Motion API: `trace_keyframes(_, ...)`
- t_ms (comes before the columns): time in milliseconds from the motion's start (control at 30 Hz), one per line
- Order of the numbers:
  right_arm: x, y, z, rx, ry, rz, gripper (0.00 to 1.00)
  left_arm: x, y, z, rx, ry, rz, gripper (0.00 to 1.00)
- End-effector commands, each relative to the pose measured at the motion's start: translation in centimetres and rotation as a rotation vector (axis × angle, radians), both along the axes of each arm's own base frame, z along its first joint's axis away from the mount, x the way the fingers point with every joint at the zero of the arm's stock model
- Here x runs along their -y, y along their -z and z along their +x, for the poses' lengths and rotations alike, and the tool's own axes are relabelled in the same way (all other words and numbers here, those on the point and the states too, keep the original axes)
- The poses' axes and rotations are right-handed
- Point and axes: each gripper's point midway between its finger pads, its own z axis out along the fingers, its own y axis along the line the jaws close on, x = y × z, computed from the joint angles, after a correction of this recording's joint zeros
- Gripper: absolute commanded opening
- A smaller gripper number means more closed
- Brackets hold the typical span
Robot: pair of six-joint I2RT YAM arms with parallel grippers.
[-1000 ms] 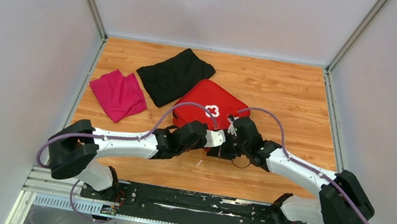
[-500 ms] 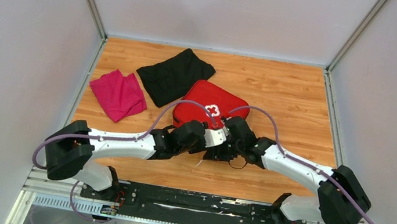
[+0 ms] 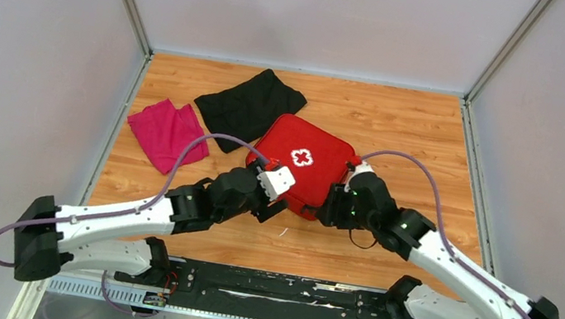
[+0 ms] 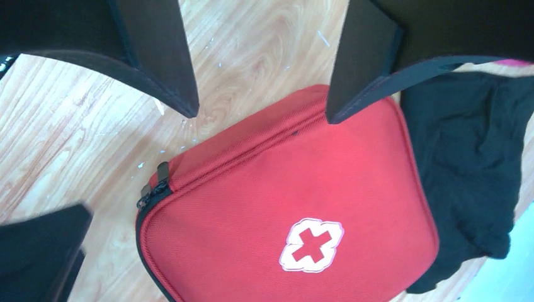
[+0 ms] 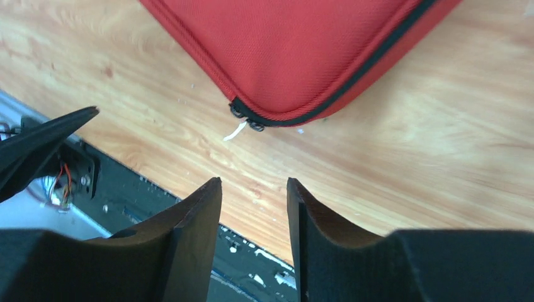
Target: Organize the medicine kit
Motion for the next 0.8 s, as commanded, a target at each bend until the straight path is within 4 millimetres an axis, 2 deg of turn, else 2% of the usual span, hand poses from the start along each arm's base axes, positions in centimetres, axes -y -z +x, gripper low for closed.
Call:
trace_keyframes(0,5.2,-1.3,1.5,0.168,0.144,-0.123,0.49,-2.7,-0.6,-0.9,-0.062,-0.136,-0.113,0.83)
trace_keyframes(33,6.3,-2.2,1.7,0.221,0.178,-0.119,0.53,-3.2,-0.8,-1.1,-0.082,-0.171,-0.151,0.88)
trace_keyframes(67,7.1,-2.4,2.0,0.252,0.208,-0.137,0.55,-3.9,-1.1,-1.2,-0.090,-0.210,-0.188,0.97)
trace_keyframes(100,8.0,-3.1,2.2,0.296,0.240,-0.134,0.58,-4.6,-1.4,-1.3,-0.105,-0.258,-0.229,0.99)
trace_keyframes(200,10.7,-5.7,2.6,0.428,0.338,-0.114,0.68,-7.5,-2.2,-1.2,-0.140,-0.435,-0.323,1.00)
trace_keyframes(333,13.8,-8.6,2.6,0.570,0.399,-0.141,0.72,-13.0,-2.7,-1.1,-0.135,-0.732,-0.340,1.00)
trace_keyframes(467,15.9,-10.5,2.3,0.661,0.381,-0.237,0.76,-14.9,-3.4,-1.6,-0.119,-0.773,-0.344,1.00)
trace_keyframes(600,16.8,-11.1,2.1,0.695,0.344,-0.315,0.77,-16.5,-4.3,-1.8,-0.090,-0.813,-0.421,1.00)
trace_keyframes(767,17.2,-10.4,1.7,0.690,0.307,-0.359,0.80,-19.3,-5.6,-2.4,-0.044,-0.856,-0.528,1.00)
